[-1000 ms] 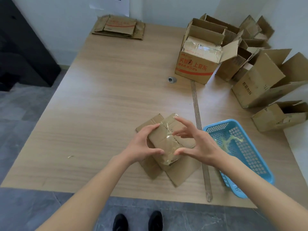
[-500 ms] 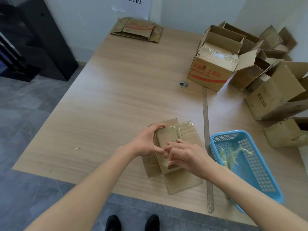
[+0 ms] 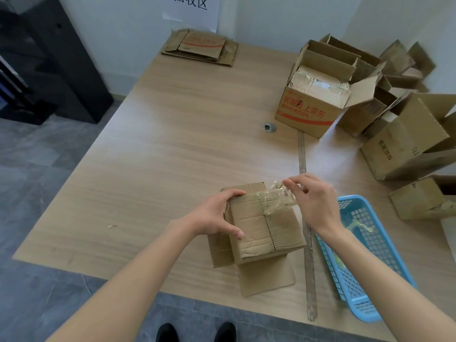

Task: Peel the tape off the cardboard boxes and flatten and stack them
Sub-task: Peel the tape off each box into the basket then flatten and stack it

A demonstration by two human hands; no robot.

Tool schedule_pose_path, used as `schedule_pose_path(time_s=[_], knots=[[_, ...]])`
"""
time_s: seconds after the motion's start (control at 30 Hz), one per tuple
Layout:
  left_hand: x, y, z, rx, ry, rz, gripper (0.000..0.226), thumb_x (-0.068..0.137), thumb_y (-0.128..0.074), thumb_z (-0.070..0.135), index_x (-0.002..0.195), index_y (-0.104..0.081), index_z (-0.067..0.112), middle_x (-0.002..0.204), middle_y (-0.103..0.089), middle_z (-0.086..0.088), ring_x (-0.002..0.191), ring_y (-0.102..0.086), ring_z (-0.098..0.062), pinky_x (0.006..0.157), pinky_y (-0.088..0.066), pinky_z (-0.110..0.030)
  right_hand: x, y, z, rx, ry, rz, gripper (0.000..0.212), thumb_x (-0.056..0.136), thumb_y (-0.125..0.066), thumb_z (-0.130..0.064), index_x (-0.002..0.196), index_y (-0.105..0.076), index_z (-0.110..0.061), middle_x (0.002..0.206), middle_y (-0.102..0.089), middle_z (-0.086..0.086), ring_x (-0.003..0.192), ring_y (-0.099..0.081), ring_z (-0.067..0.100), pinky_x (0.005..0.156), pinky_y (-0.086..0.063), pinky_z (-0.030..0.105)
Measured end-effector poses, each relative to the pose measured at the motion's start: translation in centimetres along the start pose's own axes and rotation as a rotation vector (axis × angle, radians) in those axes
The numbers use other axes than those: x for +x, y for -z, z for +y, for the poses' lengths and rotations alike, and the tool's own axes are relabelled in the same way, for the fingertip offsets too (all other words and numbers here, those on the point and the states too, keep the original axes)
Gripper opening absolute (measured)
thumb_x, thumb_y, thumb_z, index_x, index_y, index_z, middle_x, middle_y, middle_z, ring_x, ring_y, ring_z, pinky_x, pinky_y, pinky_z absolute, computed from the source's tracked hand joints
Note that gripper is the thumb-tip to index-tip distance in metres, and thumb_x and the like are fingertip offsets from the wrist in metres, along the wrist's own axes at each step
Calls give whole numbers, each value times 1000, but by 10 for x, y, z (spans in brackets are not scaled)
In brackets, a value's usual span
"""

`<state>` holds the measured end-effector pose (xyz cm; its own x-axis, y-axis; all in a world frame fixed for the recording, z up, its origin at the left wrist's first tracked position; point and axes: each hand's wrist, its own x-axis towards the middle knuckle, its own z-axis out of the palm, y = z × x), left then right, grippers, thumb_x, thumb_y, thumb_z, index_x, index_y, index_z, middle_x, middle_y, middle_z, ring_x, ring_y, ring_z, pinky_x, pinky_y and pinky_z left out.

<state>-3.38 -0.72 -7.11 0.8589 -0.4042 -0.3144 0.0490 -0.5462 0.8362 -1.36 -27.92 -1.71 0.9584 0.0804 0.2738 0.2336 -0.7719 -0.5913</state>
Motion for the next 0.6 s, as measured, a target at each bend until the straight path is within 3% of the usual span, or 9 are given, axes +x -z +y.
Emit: schedule_pose_path(time_s=[0.1, 0.17, 0.23, 0.3, 0.33, 0.4, 0.47, 0.6], knots=[[2, 16, 5, 68, 18, -126, 106, 59, -99, 33, 146, -40, 45, 142, -44, 23, 133, -38, 0, 105, -31, -15, 12, 25, 11, 32, -184, 131, 28, 97, -63, -38, 99, -79, -15, 75, -72, -7, 54, -63, 4, 59, -53, 24], [5, 24, 11, 116, 25, -201, 106, 61, -99, 31, 147, -39, 47, 147, -39, 22, 136, -34, -1, 113, -28, -23, 20, 43, 13, -20, -162, 168, 40, 98, -55, -48, 105, -77, -15, 85, -75, -3, 61, -65, 5, 66, -53, 27], [8, 23, 17, 143, 30, -245, 107, 64, -97, 28, 150, -36, 46, 150, -34, 22, 138, -31, -1, 115, -24, -24, 19, 48, -1, -12, -58, -22, 54, 94, -50, -60, 123, -70, -19, 109, -72, -8, 80, -67, 6, 76, -48, 18], [10, 17, 24, 152, 34, -261, 108, 67, -96, 24, 153, -33, 43, 148, -31, 22, 138, -29, -2, 114, -22, -21, 0, 34, -19, -16, 67, -355, 67, 86, -55, -71, 139, -54, -32, 134, -60, -14, 110, -62, 4, 93, -46, 21], [10, 14, 26, 154, 31, -262, 108, 68, -95, 22, 154, -32, 41, 149, -31, 22, 140, -30, -3, 113, -22, -20, -13, 23, -25, -82, 141, -481, 69, 82, -58, -75, 141, -50, -39, 145, -53, -16, 123, -55, 4, 100, -45, 25], [10, 12, 29, 156, 36, -266, 109, 71, -94, 21, 156, -29, 39, 154, -31, 18, 144, -28, -6, 115, -22, -21, -37, 2, -26, -216, 228, -534, 54, 83, -66, -67, 129, -59, -39, 152, -48, -14, 133, -50, 9, 103, -47, 32], [8, 14, 30, 155, 57, -274, 110, 73, -92, 20, 158, -27, 40, 159, -30, 12, 146, -27, -9, 120, -22, -26, -43, -6, -22, -208, 161, -436, 27, 90, -71, -47, 108, -70, -27, 144, -57, -12, 124, -59, 16, 94, -52, 38], [9, 18, 35, 180, 75, -328, 109, 73, -92, 17, 157, -28, 44, 162, -30, 9, 147, -28, -12, 123, -23, -33, -23, -2, -9, -176, 89, -377, 16, 99, -63, -30, 102, -60, -15, 107, -74, 0, 90, -70, 29, 75, -55, 46]])
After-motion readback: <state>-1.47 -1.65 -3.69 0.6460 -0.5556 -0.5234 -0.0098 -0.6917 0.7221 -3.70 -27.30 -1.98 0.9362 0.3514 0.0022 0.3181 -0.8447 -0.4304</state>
